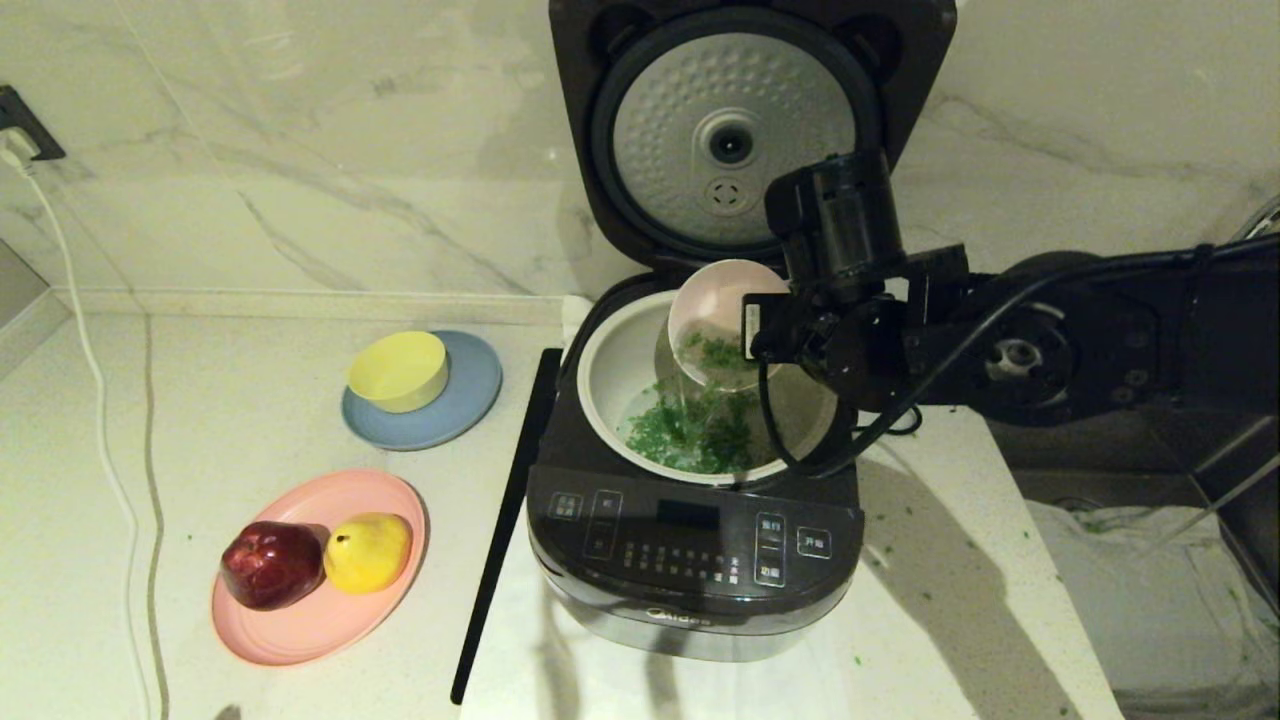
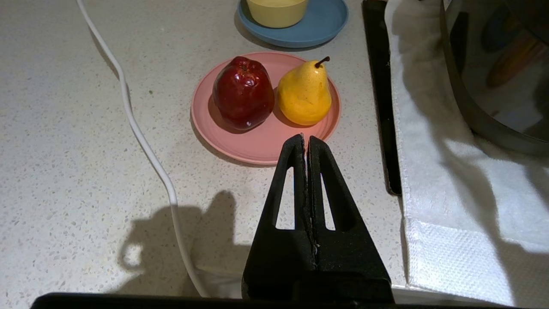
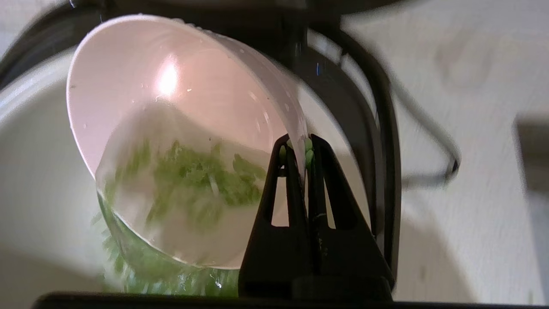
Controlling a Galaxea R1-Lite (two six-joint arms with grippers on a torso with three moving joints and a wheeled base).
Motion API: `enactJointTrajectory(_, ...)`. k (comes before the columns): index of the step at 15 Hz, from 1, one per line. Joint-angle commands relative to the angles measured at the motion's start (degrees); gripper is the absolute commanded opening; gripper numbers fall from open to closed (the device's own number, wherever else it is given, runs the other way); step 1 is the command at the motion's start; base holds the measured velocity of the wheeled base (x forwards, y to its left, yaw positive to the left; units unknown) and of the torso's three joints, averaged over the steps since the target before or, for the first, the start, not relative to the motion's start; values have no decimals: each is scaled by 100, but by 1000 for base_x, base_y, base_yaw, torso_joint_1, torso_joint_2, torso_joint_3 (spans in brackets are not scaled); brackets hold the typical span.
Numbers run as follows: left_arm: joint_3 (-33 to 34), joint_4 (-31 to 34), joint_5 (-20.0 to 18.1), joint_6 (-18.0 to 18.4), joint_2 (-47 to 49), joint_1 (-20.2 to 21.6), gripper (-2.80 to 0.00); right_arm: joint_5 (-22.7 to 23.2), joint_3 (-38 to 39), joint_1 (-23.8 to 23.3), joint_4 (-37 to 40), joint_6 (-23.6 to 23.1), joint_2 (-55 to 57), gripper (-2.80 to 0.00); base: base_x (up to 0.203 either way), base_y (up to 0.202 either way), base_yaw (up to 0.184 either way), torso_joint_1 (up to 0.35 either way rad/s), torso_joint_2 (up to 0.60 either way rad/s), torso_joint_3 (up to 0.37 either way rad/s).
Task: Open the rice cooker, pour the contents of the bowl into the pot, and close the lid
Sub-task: Pour the water from the bowl into the rice cooker
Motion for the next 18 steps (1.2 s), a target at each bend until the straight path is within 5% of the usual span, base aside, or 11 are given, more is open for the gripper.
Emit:
enactJointTrajectory(1, 53, -2, -4, -1, 5, 2, -280, -119, 768, 18, -2354, -950, -28, -280, 0, 0, 0, 0, 0, 0)
enactJointTrajectory(5, 53, -2, -3, -9, 5, 2, -280, -166, 1797, 34, -6009, -3091, 235, -280, 0, 0, 0, 0, 0, 0)
enactJointTrajectory(7, 53, 5, -2, -2, 5, 2, -280, -150, 2066, 52, -6972, -3689, 410, -280, 0, 0, 0, 0, 0, 0)
enactJointTrajectory(18, 53, -1, -4, -1, 5, 2, -280, 128, 2574, 267, -8591, -4815, 784, -280, 0, 0, 0, 0, 0, 0)
